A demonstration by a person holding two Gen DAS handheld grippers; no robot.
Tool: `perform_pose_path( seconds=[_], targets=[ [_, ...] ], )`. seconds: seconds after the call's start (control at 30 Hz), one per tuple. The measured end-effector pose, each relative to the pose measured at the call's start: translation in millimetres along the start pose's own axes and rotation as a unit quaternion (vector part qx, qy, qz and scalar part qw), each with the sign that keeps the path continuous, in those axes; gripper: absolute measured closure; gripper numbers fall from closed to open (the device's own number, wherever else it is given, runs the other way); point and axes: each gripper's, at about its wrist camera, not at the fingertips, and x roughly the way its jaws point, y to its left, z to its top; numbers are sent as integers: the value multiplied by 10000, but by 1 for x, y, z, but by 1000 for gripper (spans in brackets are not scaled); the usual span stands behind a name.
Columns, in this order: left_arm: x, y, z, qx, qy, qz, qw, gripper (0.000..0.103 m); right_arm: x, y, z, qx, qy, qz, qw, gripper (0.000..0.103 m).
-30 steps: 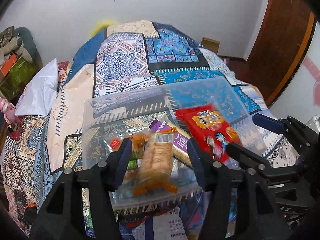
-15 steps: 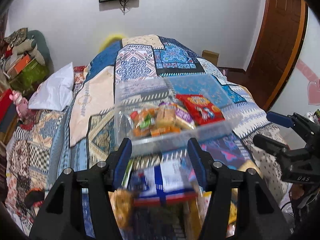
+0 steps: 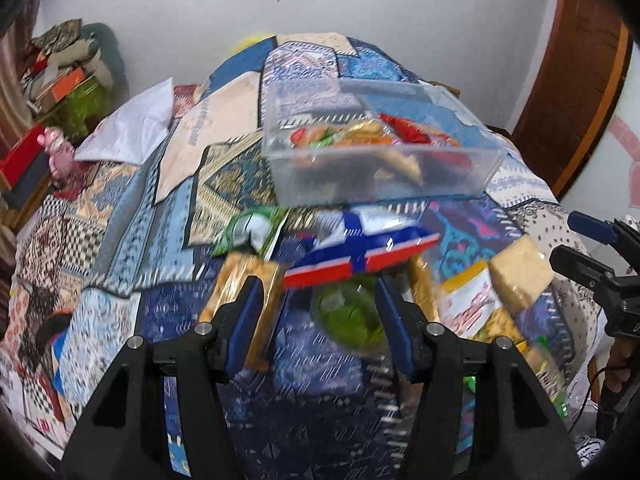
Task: Organize snacks
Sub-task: 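Grasp the green jelly cup with the left tool while the right tool grasps the square cracker pack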
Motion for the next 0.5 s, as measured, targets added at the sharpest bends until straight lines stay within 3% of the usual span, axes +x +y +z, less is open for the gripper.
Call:
perform_pose_path(
  seconds=[0.17, 0.5],
  targets=[
    [7, 2, -13, -47, 99, -42, 9999, 45, 10, 1, -16, 19, 169, 35, 9998, 20],
    [20, -3, -18, -210, 216, -507, 9983, 45, 27, 0, -31, 172, 460, 224, 9985, 20]
  ],
)
